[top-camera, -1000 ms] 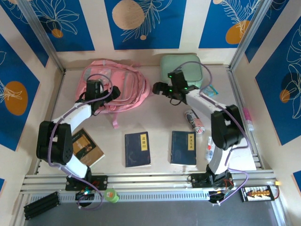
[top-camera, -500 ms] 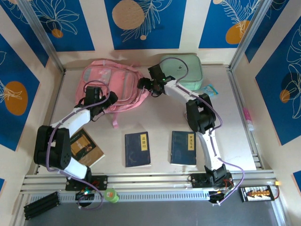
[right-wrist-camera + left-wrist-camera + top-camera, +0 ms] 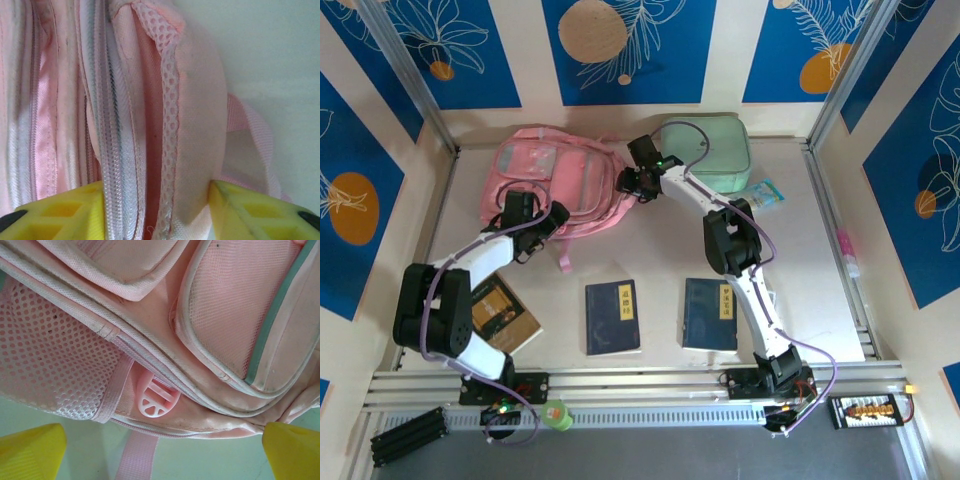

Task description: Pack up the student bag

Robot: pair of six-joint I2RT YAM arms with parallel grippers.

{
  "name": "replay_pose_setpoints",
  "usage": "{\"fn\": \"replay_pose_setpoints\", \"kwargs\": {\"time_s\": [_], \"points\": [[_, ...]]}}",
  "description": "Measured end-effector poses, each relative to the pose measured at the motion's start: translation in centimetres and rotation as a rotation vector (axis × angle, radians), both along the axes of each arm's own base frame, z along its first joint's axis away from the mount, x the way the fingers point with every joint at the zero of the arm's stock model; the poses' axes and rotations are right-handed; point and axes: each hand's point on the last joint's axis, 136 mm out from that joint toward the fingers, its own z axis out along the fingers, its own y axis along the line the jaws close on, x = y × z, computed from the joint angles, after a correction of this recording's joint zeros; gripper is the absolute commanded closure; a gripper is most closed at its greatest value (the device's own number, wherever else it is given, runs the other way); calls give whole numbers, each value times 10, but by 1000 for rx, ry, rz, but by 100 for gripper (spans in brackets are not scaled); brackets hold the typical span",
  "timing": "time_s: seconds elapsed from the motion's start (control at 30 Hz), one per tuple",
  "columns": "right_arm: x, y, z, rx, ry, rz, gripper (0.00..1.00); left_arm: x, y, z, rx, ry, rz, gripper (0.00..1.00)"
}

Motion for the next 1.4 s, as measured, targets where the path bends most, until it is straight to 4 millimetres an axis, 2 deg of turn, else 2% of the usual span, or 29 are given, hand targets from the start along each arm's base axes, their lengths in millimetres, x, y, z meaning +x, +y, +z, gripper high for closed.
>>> {"fn": "replay_pose_setpoints", "kwargs": {"time_s": [0.2,0.33,0.47,0.7,0.8,0.9,1.03,1.1,1.17,1.23,1.4], "points": [[-7,1,-4,1,31,15,69,2,0,-4,4,19,0,0],[-19,0,-5,5,49,47,70,7,2,-8,22,32,11,1],[-58,-3,4,12,86,117,71,9,6,-19,46,59,24,1],[-137,-7,50,152,140,210,71,19,8,-29,69,65,33,1],[-171,3,68,239,151,262,71,32,9,-27,87,46,29,1],[-206,23,72,297,185,339,69,50,9,-23,113,28,27,1],[-234,45,68,300,218,412,57,62,16,-16,157,9,52,0],[-229,42,68,293,207,399,48,63,21,-13,177,5,69,0],[-212,28,66,274,185,345,44,62,22,-13,185,7,75,0],[-187,8,65,260,166,270,43,58,23,-10,185,3,76,0],[-104,-30,59,241,100,102,44,40,25,8,167,-26,82,0]]}}
